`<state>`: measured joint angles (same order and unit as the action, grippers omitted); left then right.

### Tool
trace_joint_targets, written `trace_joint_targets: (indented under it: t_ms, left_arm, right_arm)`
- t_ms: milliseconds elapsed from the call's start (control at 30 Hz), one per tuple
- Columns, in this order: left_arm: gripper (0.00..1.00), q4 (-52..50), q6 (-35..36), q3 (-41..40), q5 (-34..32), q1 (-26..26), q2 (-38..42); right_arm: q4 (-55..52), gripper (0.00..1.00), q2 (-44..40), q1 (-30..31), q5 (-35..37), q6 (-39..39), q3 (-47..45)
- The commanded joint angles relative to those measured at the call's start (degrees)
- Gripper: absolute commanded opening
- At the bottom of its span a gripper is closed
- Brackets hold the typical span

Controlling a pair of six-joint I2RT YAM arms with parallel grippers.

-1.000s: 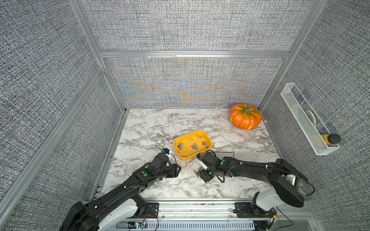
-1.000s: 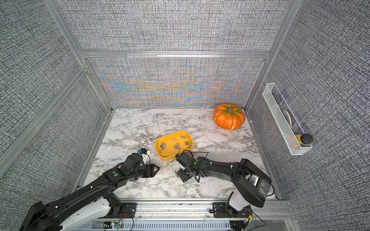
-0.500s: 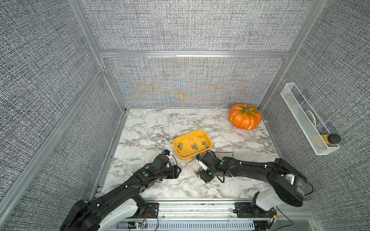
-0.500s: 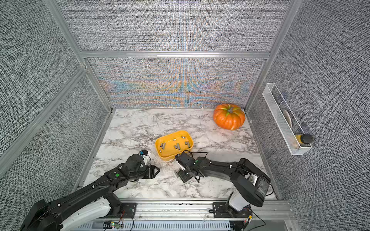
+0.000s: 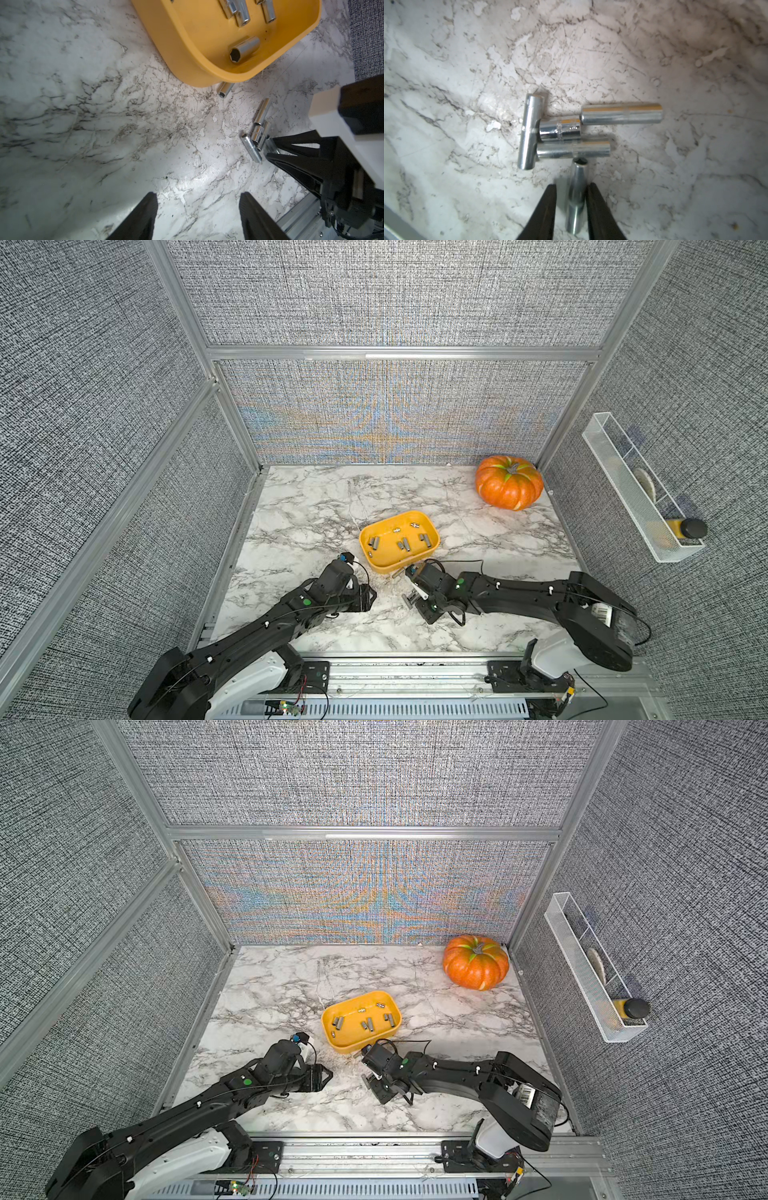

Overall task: Put the socket on the desktop into the storage box
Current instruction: Pick up the socket head at the center of the board.

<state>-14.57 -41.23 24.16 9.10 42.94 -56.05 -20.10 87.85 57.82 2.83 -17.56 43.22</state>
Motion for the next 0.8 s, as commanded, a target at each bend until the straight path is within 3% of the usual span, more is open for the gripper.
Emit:
trace_joint_targets:
  t_ms: [0, 167, 467, 767]
  left_arm:
    - [0.68, 1.3, 0.0, 0.2, -0.6, 0.0, -0.6]
    - [0.68, 1.5, -0.1, 0.6, -0.9, 0.0, -1.3]
    - [0.68, 1.8, 0.3, 1.0, -1.5, 0.0, -1.6]
    - [0.67, 1.1, 1.7, 2.6, -2.0, 0.1, -3.3]
  right_arm:
    - [-2.6, 0.22, 0.7, 0.7, -0.2, -2.2, -0.6]
    - [-4.1, 0.11, 1.2, 1.1, 2.2, -3.3, -0.6]
    - [-5.6, 0.06, 1.5, 1.4, 4.0, -4.8, -0.2]
    - [-11.4, 0.0, -5.6, -1.0, 5.7, -10.3, 0.8]
